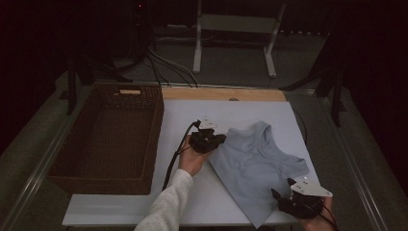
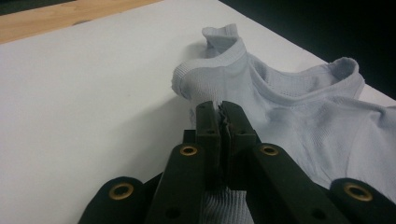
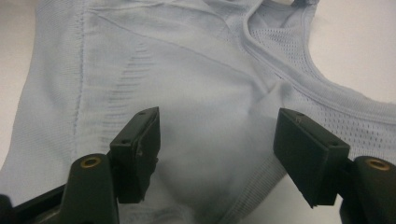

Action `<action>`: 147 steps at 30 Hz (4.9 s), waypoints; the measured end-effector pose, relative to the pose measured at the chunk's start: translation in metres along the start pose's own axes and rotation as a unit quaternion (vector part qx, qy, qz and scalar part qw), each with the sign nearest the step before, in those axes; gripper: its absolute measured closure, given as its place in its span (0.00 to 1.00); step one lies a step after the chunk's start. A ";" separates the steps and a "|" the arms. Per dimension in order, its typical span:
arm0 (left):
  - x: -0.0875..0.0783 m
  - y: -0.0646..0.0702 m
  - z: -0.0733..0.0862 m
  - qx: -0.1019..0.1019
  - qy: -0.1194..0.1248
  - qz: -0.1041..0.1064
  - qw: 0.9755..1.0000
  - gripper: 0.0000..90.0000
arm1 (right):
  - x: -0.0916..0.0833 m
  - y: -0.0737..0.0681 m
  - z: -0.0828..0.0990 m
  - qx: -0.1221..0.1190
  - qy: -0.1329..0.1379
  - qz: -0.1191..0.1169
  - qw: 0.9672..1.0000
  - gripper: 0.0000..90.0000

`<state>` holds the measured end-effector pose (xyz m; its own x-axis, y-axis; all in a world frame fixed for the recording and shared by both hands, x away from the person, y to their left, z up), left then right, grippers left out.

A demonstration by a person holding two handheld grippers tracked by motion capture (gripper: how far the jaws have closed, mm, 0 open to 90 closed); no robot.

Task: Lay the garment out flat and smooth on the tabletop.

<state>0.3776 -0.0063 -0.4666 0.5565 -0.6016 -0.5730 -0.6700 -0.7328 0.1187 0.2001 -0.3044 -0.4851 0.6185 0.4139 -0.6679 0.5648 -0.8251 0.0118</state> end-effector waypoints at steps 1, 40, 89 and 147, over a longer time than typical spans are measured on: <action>-0.001 -0.001 0.000 -0.001 0.000 -0.002 1.000 0.97 | 0.000 0.000 0.000 0.002 0.001 -0.006 1.000 0.36; -0.018 -0.022 0.001 -0.012 0.003 -0.026 1.000 0.97 | 0.008 0.004 0.008 0.031 -0.038 -0.038 0.998 0.56; -0.055 -0.011 0.025 -0.014 0.022 -0.004 1.000 0.97 | 0.023 0.041 -0.028 0.017 -0.008 0.035 0.999 0.92; -0.103 0.016 0.076 -0.012 -0.002 -0.021 1.000 0.97 | 0.041 0.030 -0.050 -0.017 0.006 0.038 0.999 0.92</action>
<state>0.2726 0.0682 -0.4671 0.5826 -0.5686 -0.5807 -0.6334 -0.7654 0.1140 0.2696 -0.2929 -0.4753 0.6672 0.3550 -0.6549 0.5336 -0.8412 0.0876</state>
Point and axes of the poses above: each handheld gripper's, and its own axes: x roughly forward along the jaws, z roughly out of its underside, y roughly to its right, the point moved 1 cm from there along x, roughly forward along the jaws, and after that the axes turned 9 degrees about -z, right-handed, at the moved point
